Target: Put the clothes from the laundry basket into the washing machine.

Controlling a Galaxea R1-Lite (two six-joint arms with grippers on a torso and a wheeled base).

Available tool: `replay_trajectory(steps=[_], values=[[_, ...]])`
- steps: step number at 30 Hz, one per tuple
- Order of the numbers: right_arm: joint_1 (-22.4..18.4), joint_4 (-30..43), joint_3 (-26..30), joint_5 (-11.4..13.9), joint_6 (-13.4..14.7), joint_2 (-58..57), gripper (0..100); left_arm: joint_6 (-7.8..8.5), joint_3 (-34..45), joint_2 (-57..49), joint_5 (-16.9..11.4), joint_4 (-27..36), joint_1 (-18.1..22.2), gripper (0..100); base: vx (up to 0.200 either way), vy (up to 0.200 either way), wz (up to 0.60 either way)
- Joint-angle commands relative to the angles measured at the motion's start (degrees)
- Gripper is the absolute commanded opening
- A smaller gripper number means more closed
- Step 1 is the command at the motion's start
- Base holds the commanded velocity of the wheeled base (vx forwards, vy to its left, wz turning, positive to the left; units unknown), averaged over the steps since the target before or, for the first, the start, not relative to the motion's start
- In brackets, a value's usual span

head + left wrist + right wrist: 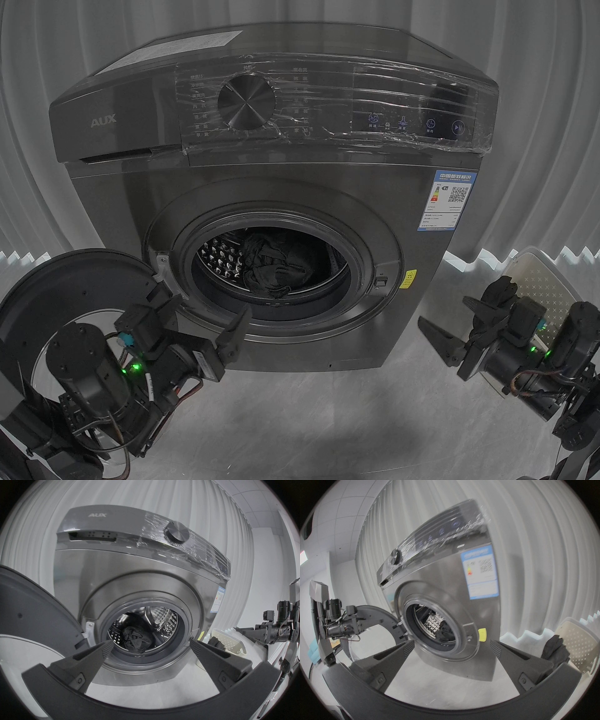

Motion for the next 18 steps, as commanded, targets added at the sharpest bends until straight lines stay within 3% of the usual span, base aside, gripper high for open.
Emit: replay_trajectory(steps=[1, 10, 16, 18], values=[[-3.5, 1.0, 1.7, -0.1, -1.4, -6.8, 100, 0.60, 3.7, -1.4, 0.8, -2.4, 1.9, 100, -0.200, 0.000, 0.00], [-5.4, 1.0, 4.8, -0.1, -2.2, -7.9, 100, 1.30, 5.8, -2.3, 0.7, -2.5, 3.5, 100, -0.200, 0.000, 0.00], [-5.7, 1.1, 7.2, -0.2, -2.4, -11.4, 100, 1.39, 8.0, -6.4, 0.3, -2.5, 3.5, 100, -0.200, 0.000, 0.00], [-7.8, 2.8, 7.2, -0.2, -3.2, -16.5, 100, 2.27, 11.8, -12.5, -0.4, -2.5, 3.5, 100, -0.200, 0.000, 0.00]])
